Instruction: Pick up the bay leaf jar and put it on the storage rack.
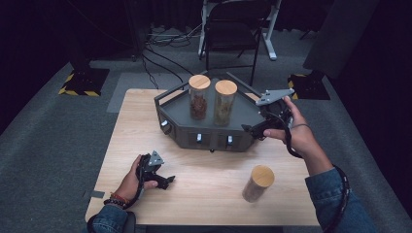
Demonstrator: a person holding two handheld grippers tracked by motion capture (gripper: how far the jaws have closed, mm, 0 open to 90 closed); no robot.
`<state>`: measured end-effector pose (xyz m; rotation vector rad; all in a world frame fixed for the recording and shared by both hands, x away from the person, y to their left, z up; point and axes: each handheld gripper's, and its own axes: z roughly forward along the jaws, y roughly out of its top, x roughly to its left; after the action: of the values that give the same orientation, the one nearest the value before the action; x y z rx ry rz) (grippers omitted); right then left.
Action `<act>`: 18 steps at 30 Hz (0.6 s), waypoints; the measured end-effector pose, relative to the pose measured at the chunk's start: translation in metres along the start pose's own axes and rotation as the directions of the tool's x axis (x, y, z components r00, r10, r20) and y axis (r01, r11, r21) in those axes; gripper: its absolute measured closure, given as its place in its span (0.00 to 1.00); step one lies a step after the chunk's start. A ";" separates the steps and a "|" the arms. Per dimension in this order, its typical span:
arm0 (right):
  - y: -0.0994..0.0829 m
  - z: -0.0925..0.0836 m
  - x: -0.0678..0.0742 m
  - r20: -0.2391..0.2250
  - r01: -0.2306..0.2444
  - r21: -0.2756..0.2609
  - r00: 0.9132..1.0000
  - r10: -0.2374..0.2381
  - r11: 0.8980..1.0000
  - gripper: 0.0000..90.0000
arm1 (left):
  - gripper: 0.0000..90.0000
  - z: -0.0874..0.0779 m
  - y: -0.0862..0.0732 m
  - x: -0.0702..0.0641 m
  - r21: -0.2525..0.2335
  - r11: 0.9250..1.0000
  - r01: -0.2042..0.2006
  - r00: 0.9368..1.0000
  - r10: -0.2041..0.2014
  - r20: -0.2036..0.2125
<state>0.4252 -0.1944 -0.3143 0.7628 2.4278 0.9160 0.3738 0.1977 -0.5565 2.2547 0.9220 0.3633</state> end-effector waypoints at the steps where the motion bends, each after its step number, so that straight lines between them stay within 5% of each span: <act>1: 0.000 0.000 0.000 0.000 0.000 0.000 1.000 0.000 1.000 0.04 | 0.00 0.000 0.000 0.000 0.000 1.000 0.000 1.000 0.000 0.000; 18: -0.063 -0.028 0.010 -0.019 -0.022 -0.009 1.000 0.022 1.000 0.04 | 0.00 0.000 0.000 0.000 0.000 1.000 0.000 1.000 0.000 0.000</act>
<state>0.3807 -0.2402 -0.3413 0.7819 2.4338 0.9462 0.3738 0.1977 -0.5565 2.2542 0.9222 0.3631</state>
